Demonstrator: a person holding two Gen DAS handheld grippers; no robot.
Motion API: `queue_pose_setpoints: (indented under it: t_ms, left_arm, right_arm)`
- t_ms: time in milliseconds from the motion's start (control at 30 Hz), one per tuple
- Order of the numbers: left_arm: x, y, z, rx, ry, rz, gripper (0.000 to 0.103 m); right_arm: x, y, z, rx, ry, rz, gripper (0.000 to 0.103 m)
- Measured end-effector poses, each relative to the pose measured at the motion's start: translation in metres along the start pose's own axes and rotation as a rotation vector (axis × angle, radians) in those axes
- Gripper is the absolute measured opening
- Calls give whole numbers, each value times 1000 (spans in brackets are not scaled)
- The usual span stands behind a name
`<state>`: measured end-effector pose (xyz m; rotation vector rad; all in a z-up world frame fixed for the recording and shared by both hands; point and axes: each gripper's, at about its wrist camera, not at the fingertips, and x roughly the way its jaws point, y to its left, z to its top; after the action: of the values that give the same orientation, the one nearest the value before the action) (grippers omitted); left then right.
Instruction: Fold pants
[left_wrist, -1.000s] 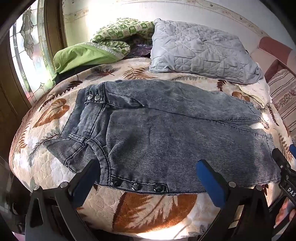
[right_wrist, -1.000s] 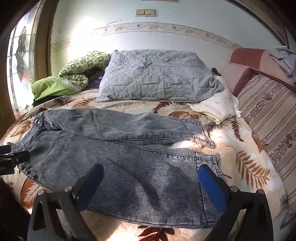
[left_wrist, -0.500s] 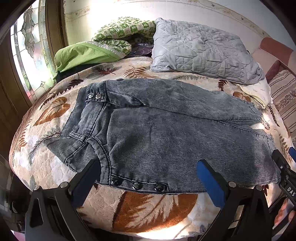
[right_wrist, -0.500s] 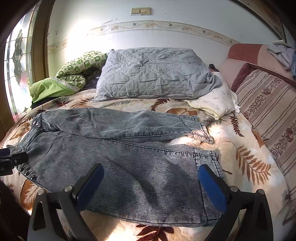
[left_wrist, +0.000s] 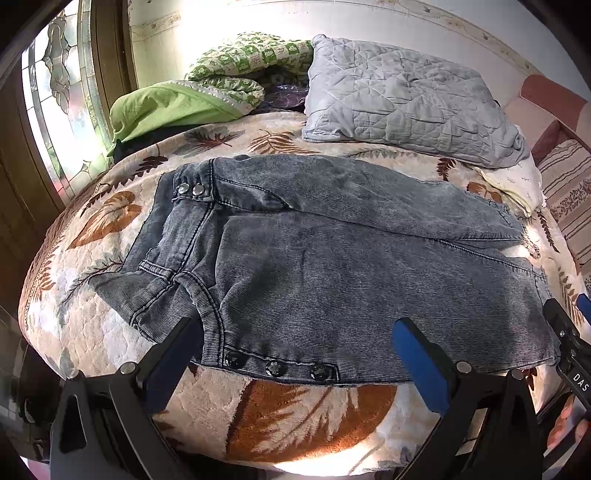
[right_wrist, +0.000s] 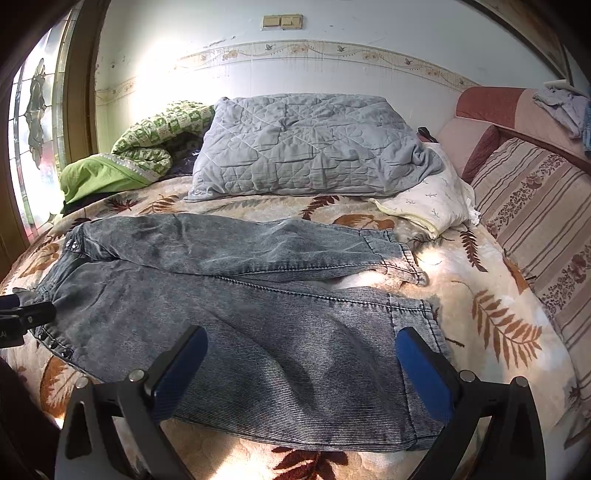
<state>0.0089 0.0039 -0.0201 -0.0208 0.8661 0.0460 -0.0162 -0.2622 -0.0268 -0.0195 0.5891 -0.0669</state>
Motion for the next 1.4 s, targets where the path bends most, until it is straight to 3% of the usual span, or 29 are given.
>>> queue_pose_setpoints:
  t_ms: [1400]
  left_arm:
    - [1, 7, -5, -28, 19, -1, 103]
  right_arm:
    - [-2, -3, -1, 2, -1, -8, 103]
